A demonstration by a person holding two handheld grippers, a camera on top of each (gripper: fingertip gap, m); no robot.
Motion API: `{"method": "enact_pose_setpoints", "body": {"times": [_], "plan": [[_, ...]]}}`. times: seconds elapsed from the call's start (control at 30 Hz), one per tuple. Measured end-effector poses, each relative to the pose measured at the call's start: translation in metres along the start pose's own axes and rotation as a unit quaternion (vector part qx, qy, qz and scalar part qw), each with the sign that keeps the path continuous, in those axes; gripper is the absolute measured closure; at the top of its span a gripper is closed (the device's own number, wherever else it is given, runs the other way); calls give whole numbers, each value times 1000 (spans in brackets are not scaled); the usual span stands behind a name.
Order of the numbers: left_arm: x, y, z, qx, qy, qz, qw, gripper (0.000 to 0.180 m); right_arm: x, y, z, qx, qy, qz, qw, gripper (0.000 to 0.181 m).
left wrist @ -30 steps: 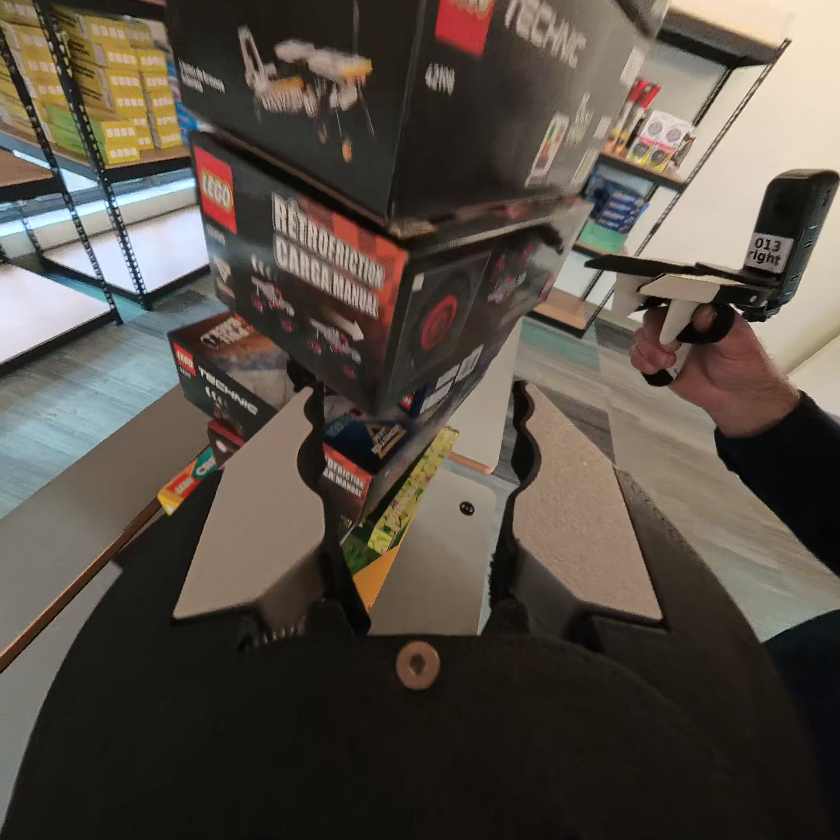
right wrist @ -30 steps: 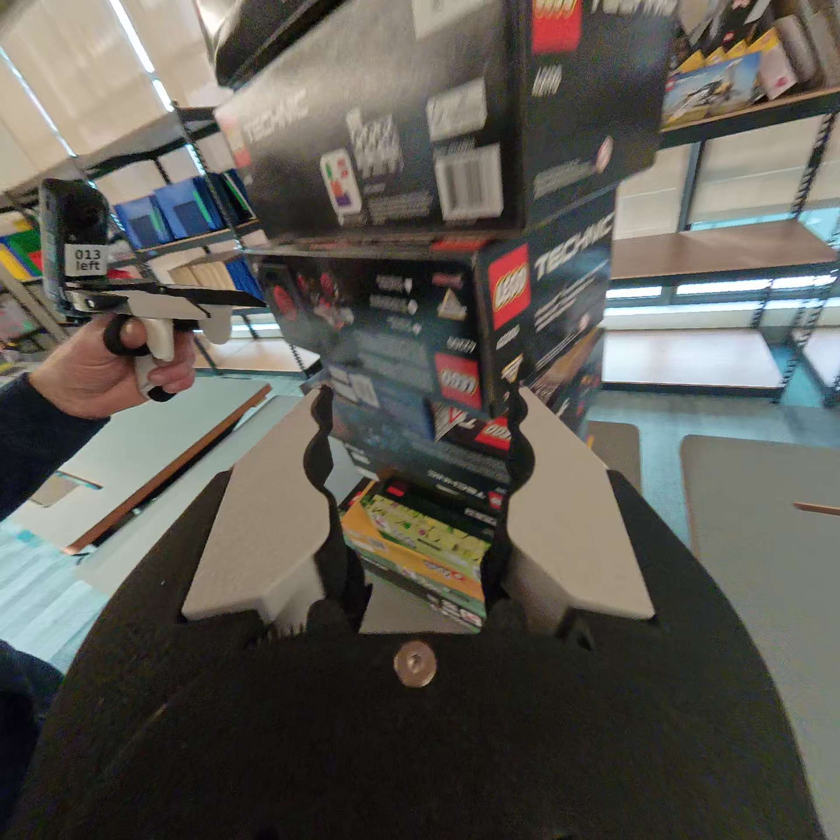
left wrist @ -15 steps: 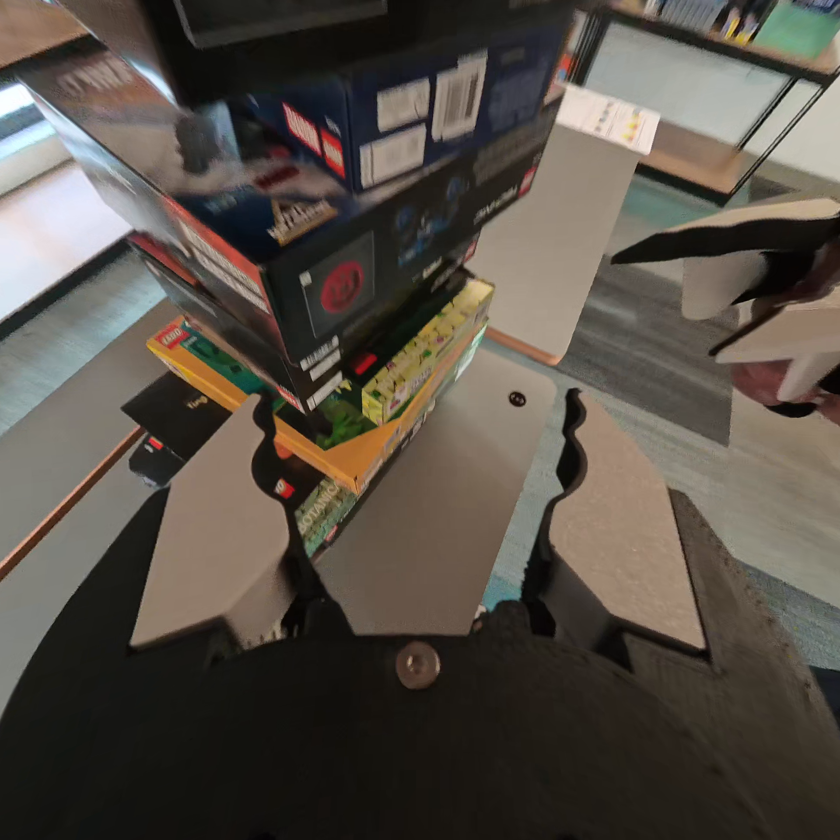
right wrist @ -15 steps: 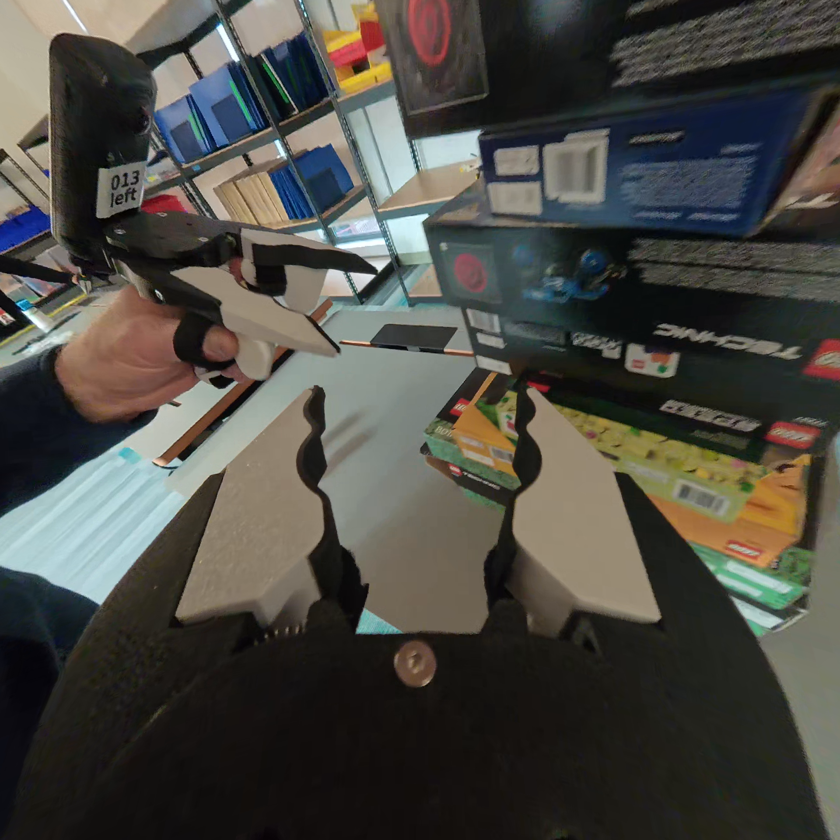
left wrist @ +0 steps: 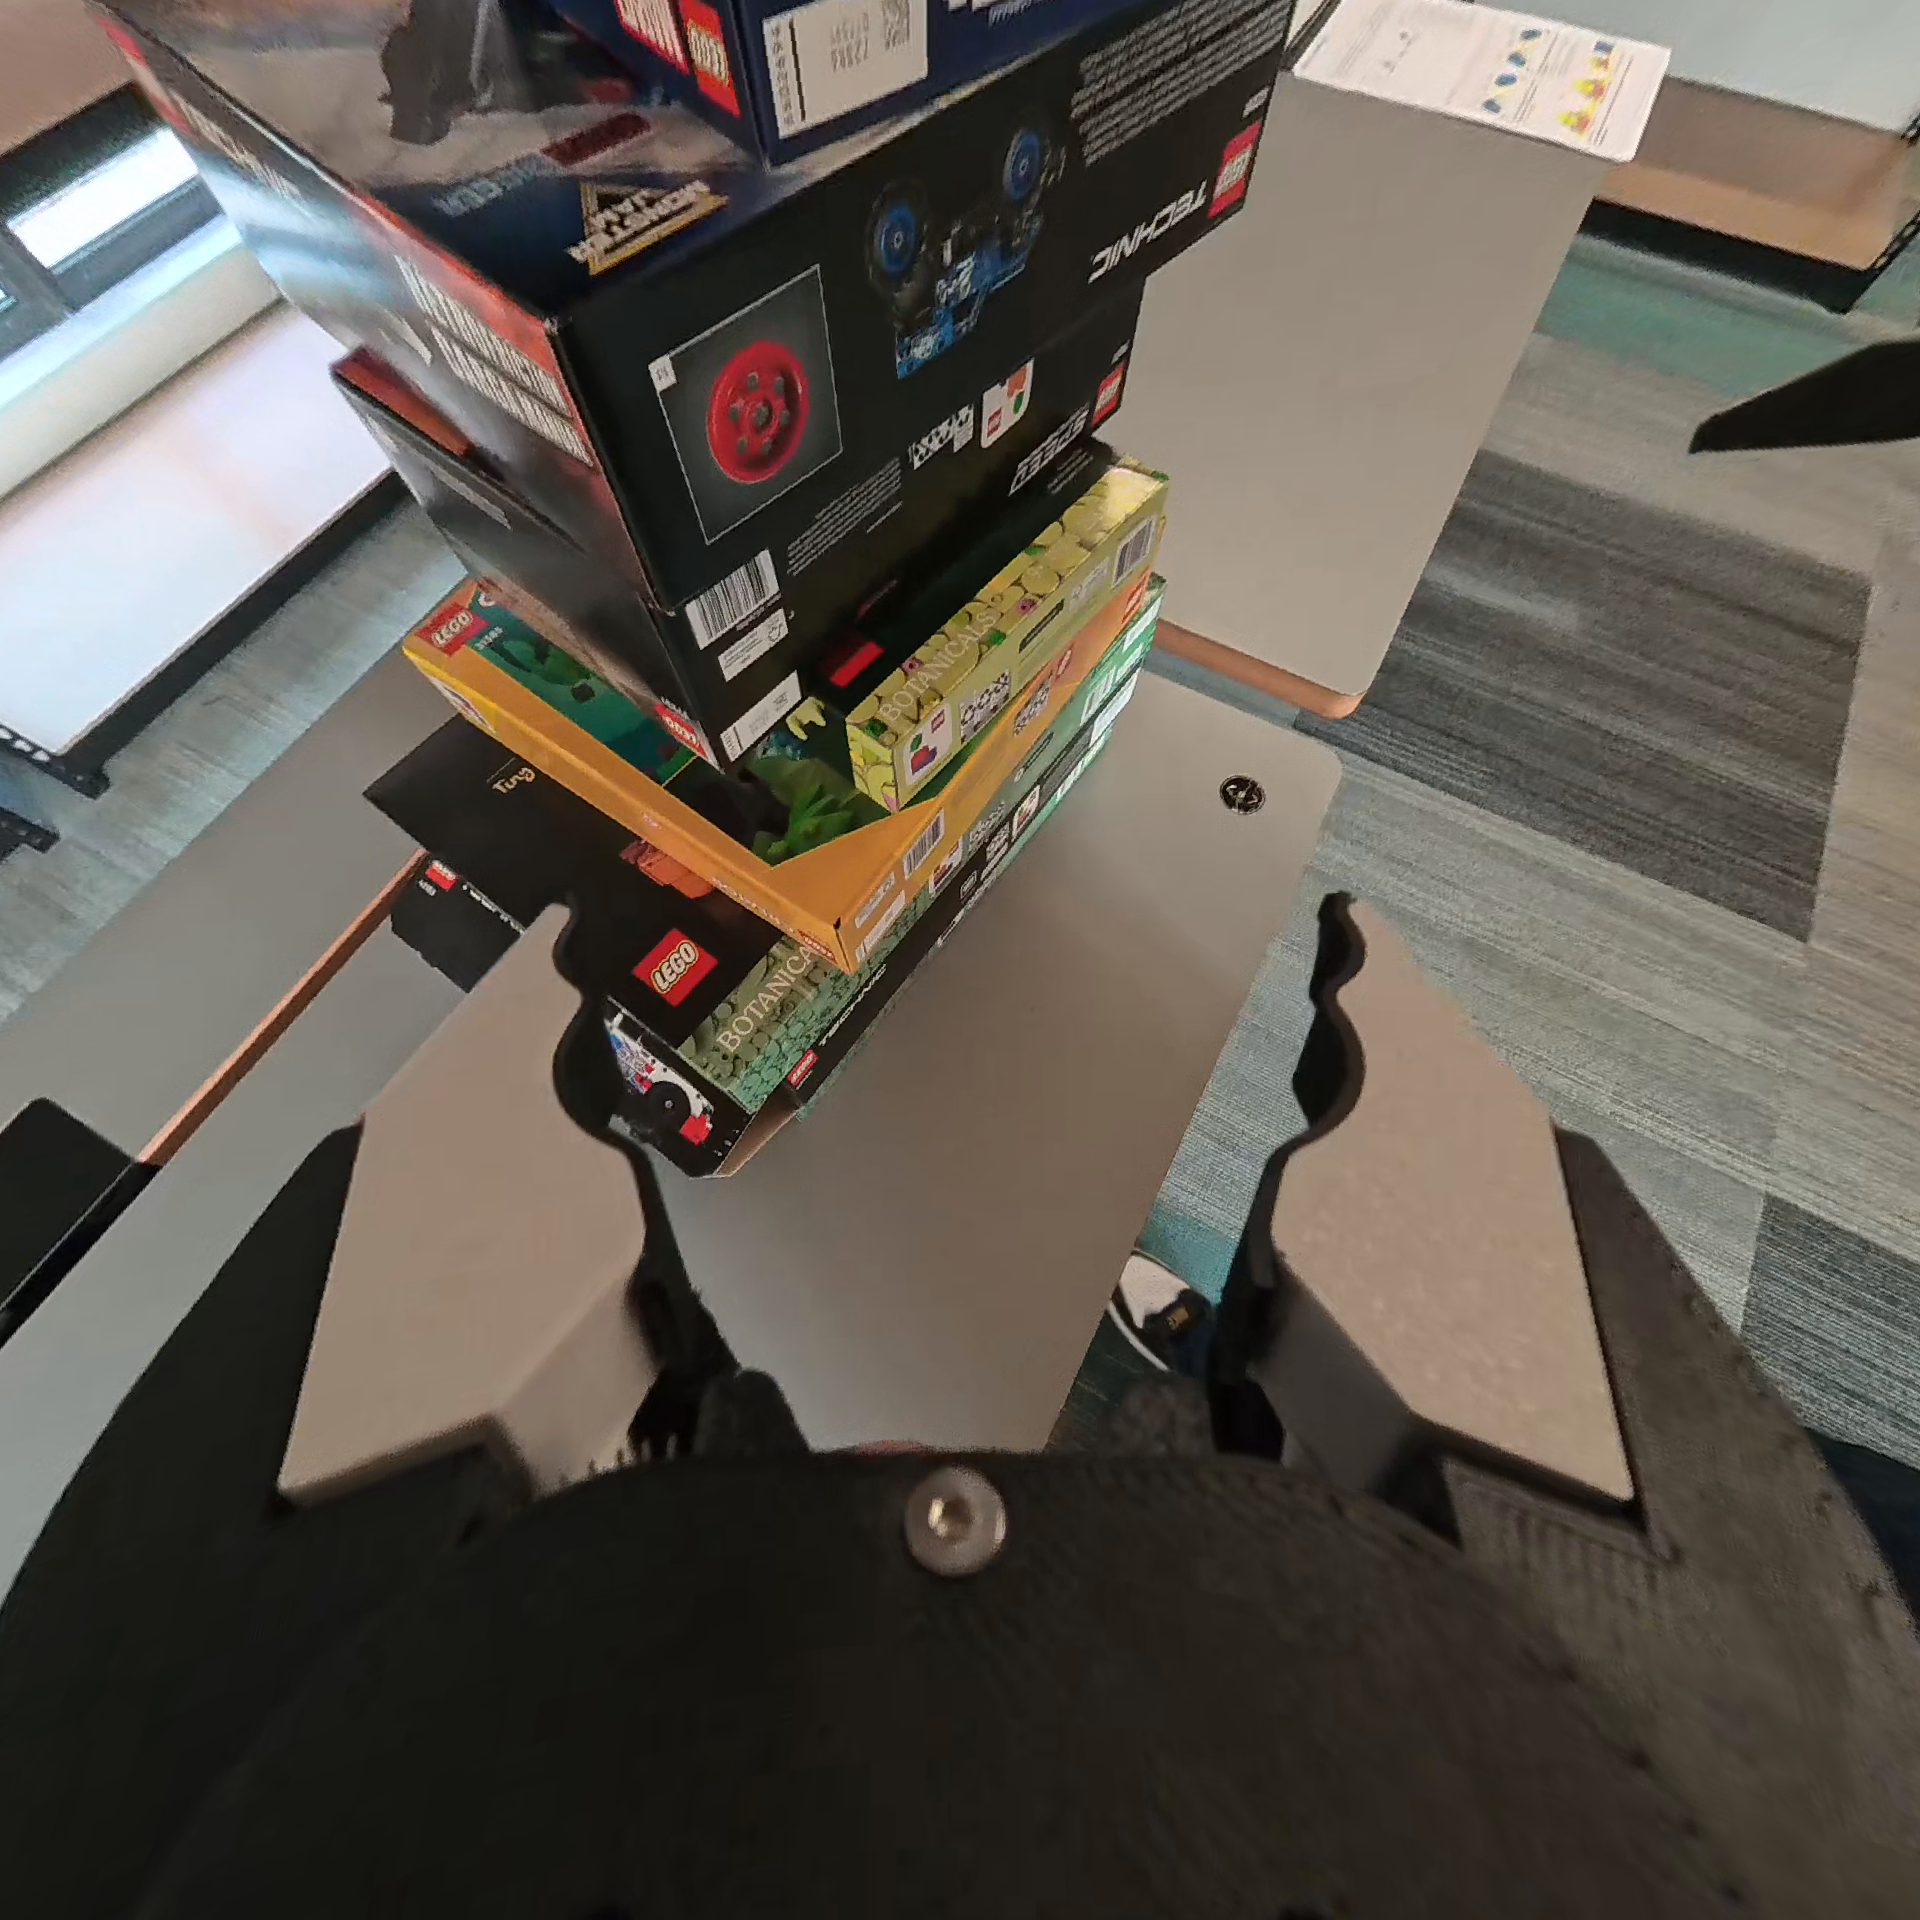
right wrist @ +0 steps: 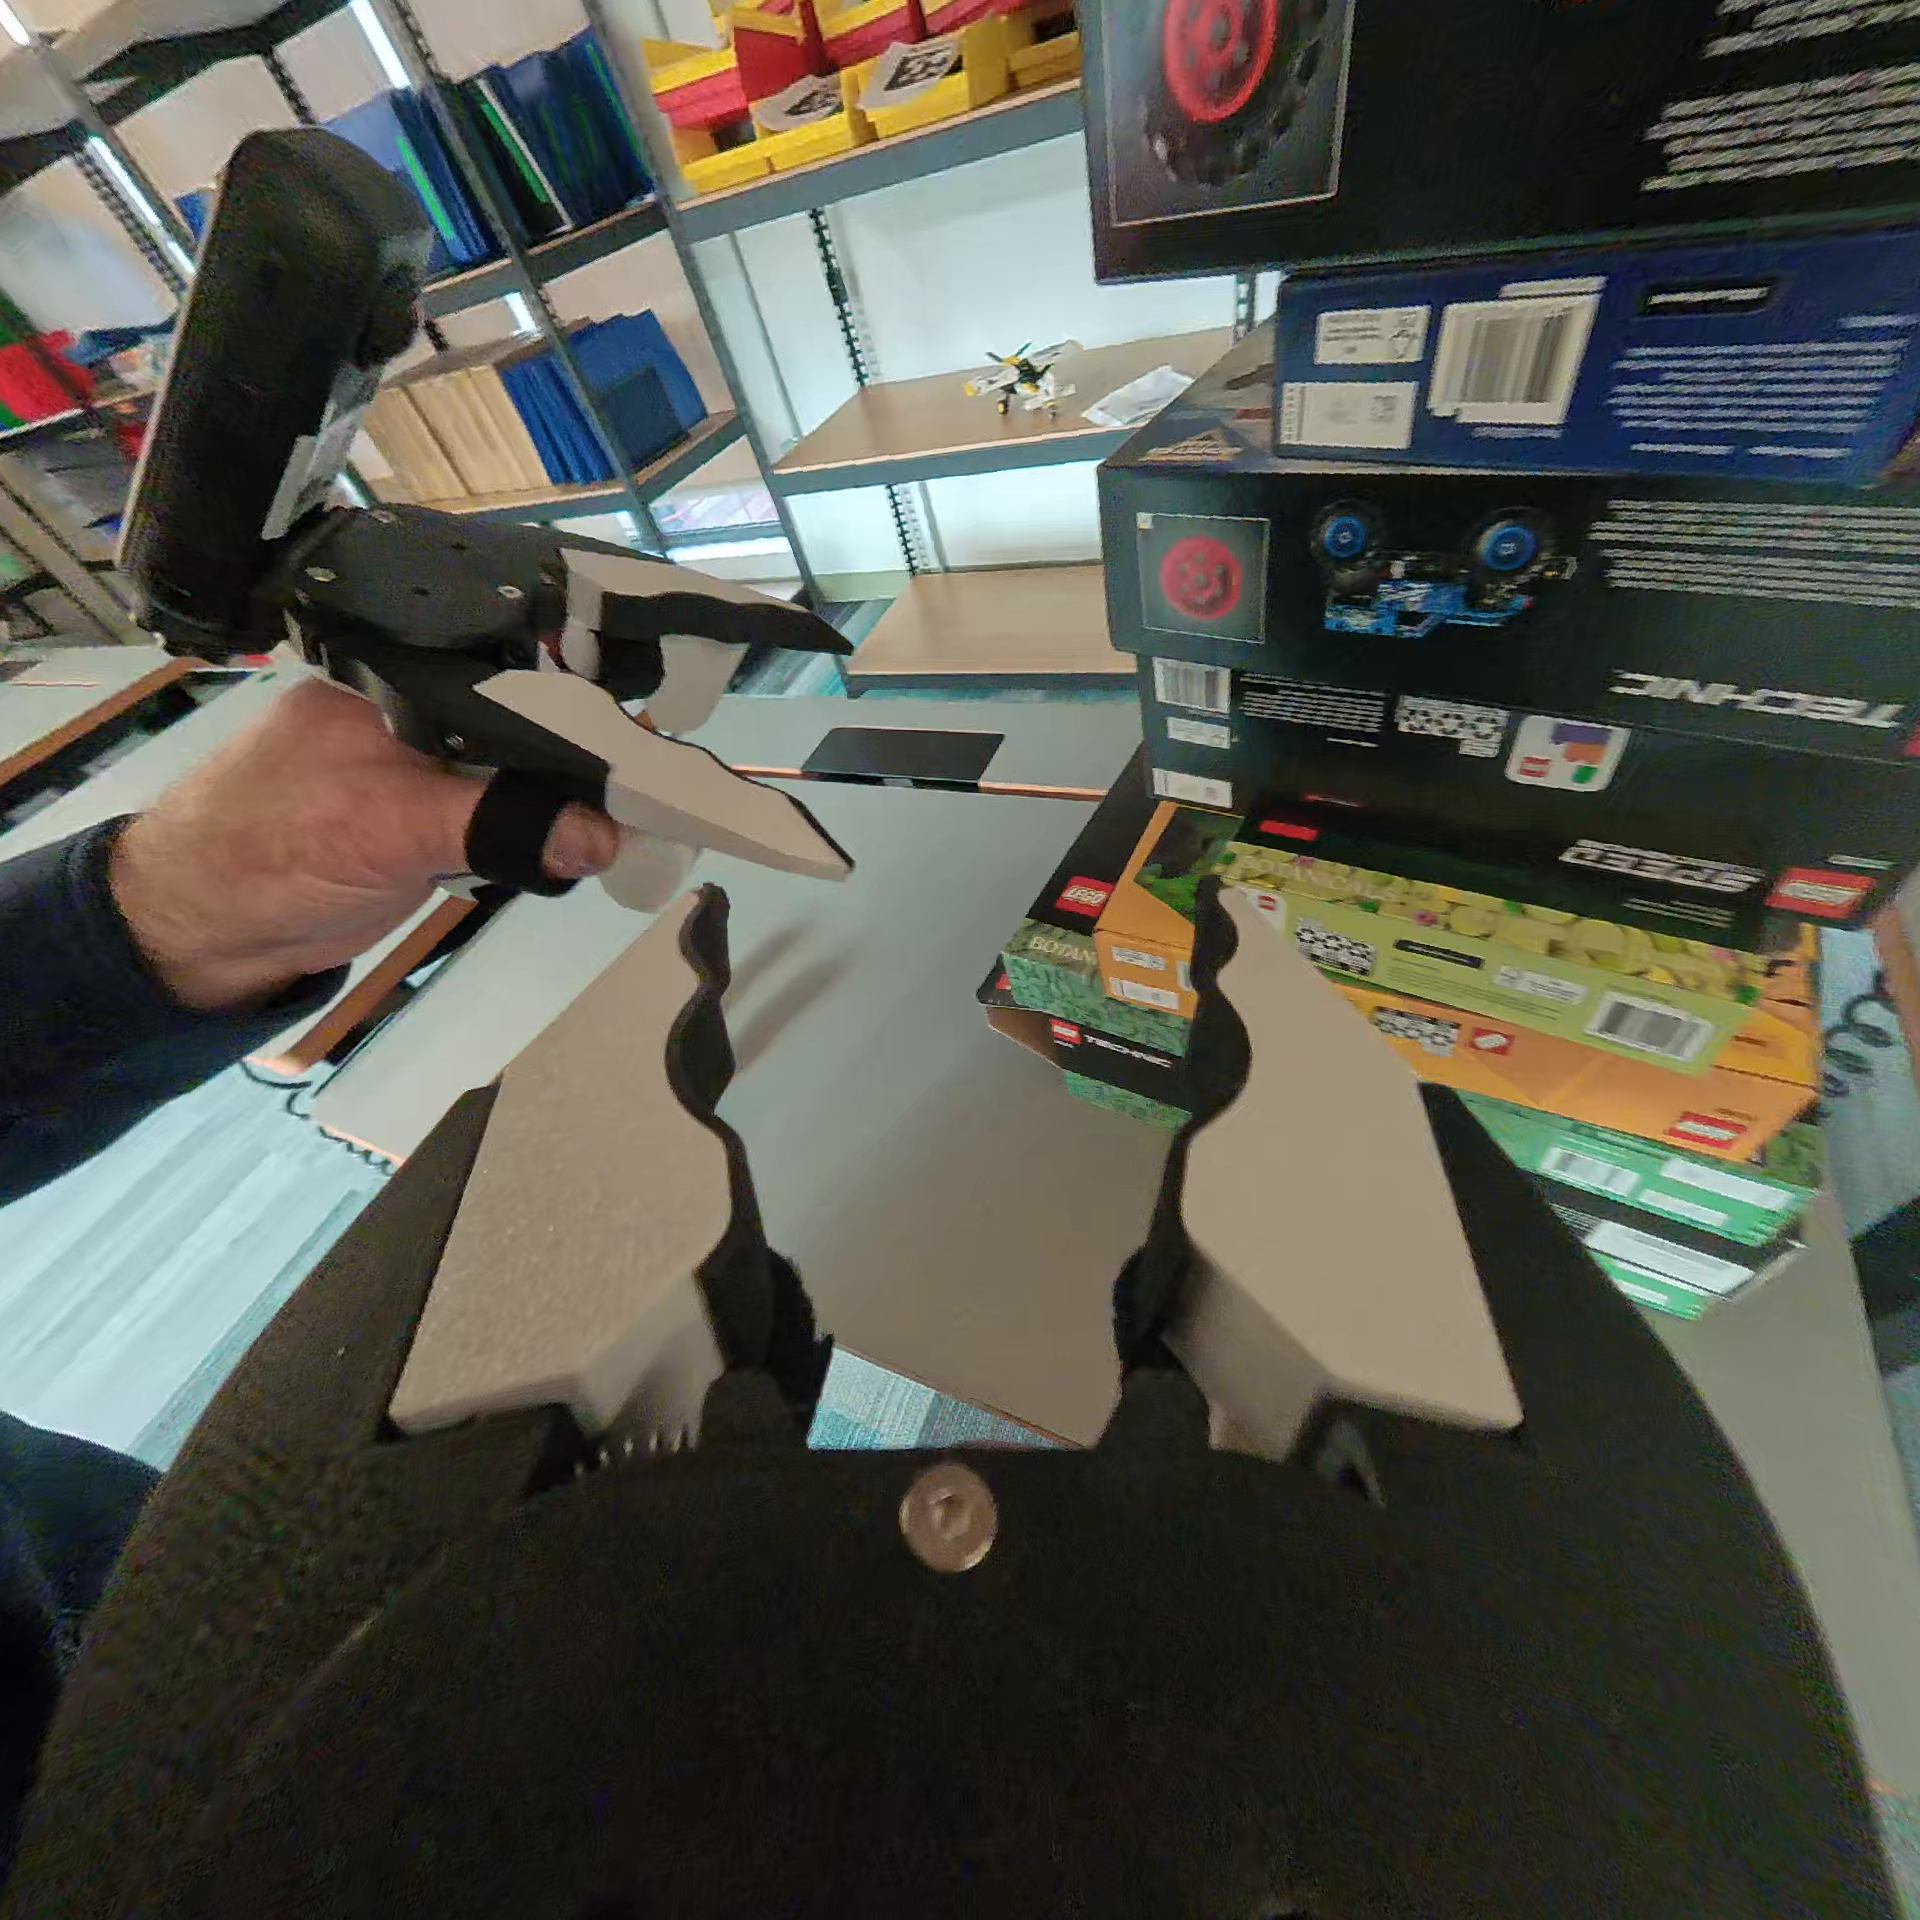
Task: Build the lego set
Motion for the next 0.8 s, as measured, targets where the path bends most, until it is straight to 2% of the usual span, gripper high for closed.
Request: {"method": "enact_pose_setpoints", "body": {"times": [0.4,0.67,0.8], "plan": [[-44,-33,60,102,-43,41,993,56,70,-63,64,96,-13,-38,995,84],[-51,-34,150,186,-48,129,973,55,143,-91,137,121,-56,35,990,79],[-54,-38,199,221,-49,174,958,61,171,-94,188,126,-81,83,985,67]]}}
Point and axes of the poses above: each gripper's, where its closed fingertips meet, y out along the fingers, z out of its top, x = y × z across the jaws, the point moved 9 cm from there along -y, back along the fingers, and after that the axes turned 11 degrees about y, right-handed, at the moved point
